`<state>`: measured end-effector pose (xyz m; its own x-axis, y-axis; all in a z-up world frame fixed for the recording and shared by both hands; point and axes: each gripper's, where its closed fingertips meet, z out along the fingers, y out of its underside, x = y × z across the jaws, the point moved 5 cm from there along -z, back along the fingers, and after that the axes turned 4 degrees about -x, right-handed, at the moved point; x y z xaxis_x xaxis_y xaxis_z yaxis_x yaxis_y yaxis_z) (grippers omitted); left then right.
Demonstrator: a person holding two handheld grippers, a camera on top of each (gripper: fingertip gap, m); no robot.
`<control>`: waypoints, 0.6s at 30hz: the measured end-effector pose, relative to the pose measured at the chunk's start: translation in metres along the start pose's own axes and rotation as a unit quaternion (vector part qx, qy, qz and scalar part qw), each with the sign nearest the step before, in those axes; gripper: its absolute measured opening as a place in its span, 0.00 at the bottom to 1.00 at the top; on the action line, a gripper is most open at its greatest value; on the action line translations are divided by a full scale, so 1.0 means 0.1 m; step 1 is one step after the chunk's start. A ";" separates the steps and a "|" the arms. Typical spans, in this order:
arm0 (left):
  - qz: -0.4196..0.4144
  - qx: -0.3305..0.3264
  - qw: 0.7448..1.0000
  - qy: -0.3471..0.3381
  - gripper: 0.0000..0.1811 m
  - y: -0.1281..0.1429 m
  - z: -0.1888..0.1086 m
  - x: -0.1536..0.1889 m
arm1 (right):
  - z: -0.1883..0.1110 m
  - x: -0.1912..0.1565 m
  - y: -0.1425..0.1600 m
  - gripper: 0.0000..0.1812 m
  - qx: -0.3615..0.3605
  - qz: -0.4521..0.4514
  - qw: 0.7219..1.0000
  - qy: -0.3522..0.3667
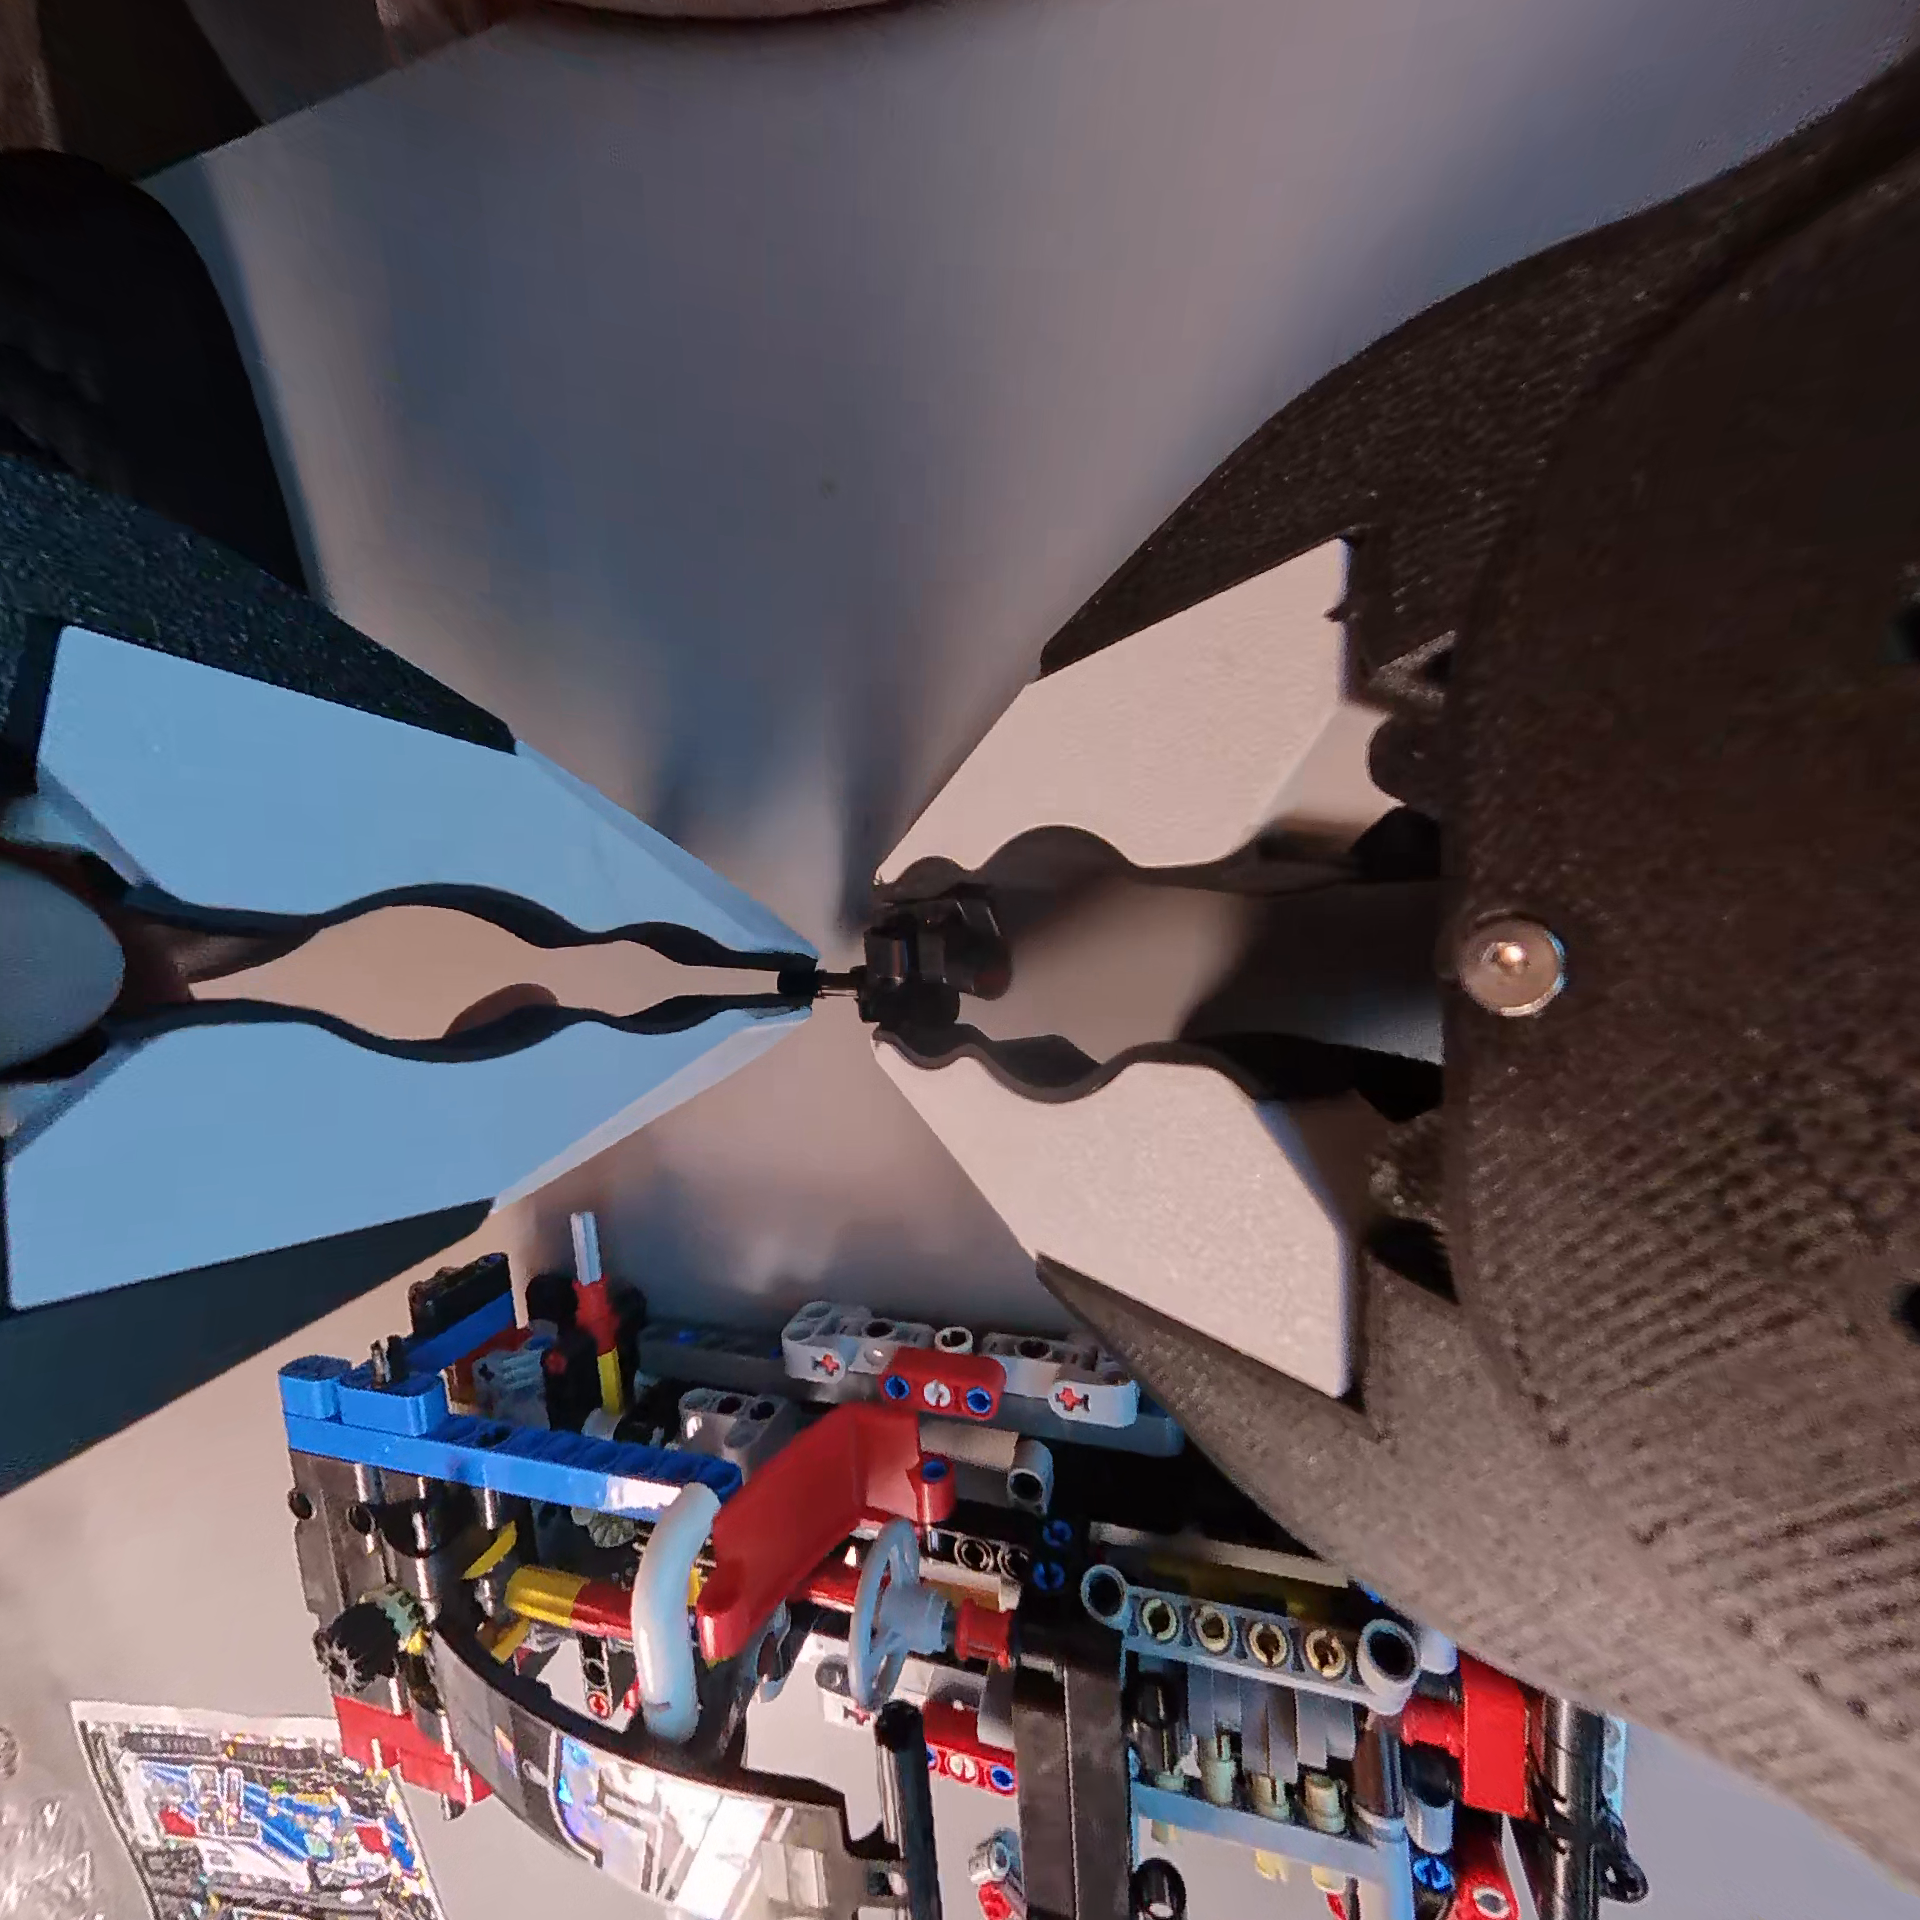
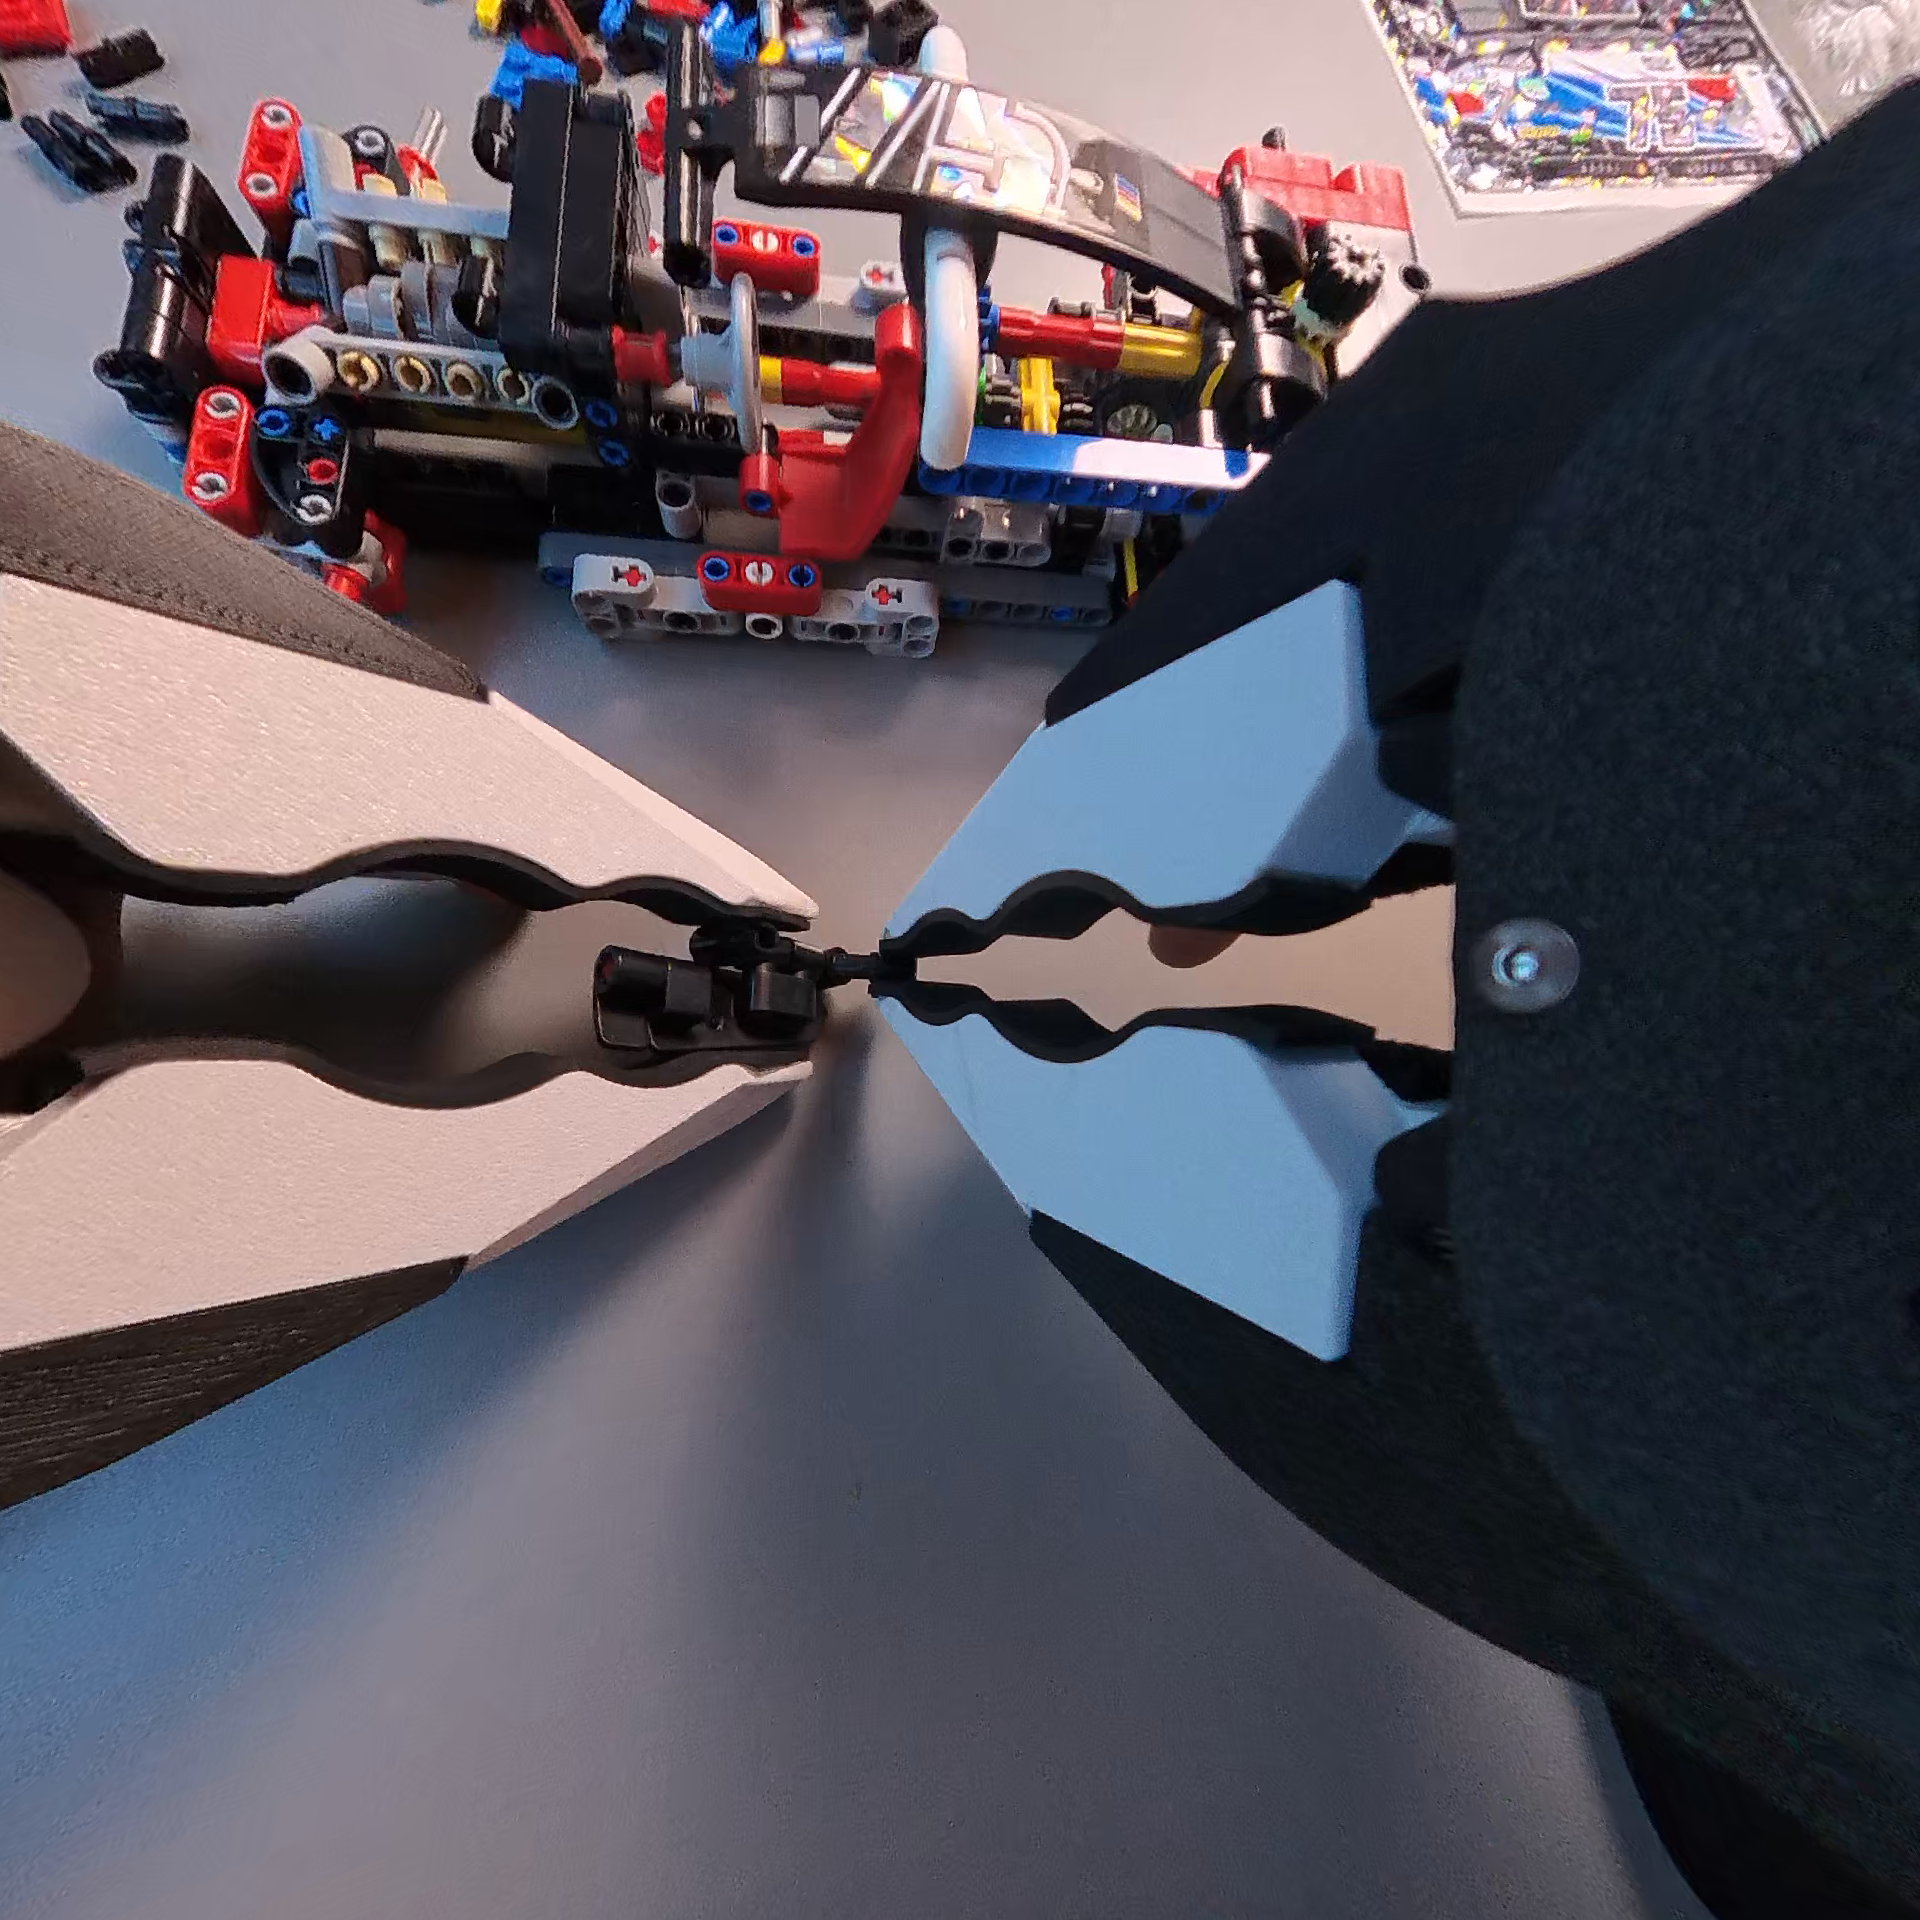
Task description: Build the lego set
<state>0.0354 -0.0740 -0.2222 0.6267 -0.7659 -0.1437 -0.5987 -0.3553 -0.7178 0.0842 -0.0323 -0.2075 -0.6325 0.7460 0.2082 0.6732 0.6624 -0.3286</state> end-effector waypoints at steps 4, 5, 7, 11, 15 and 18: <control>0.008 0.005 1.000 -0.003 0.12 -0.02 -0.01 0.01 | -0.03 0.03 -0.01 0.01 0.007 0.022 0.999 -0.026; 0.010 0.006 1.000 -0.002 0.12 -0.02 -0.01 0.01 | -0.03 0.04 -0.01 0.01 0.015 0.035 0.999 -0.037; 0.020 0.005 1.000 -0.001 0.12 -0.02 0.00 0.03 | -0.04 0.04 -0.01 0.01 0.032 0.062 0.996 -0.059; 0.021 0.005 1.000 -0.001 0.12 -0.03 0.00 0.04 | -0.01 0.03 0.03 0.01 0.058 0.098 0.990 -0.082; 0.020 0.004 1.000 0.005 0.12 -0.02 0.00 0.05 | 0.01 0.00 0.09 0.01 0.053 0.105 0.989 -0.089; 0.026 0.006 1.000 0.006 0.12 -0.03 0.00 0.06 | 0.00 0.00 0.07 0.01 0.051 0.101 0.989 -0.090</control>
<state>0.0415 -0.0776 -0.2213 0.5897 -0.7889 -0.1727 -0.6235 -0.3088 -0.7183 0.0890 -0.0281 -0.2101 -0.5530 0.8324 -0.0362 0.7567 0.4836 -0.4399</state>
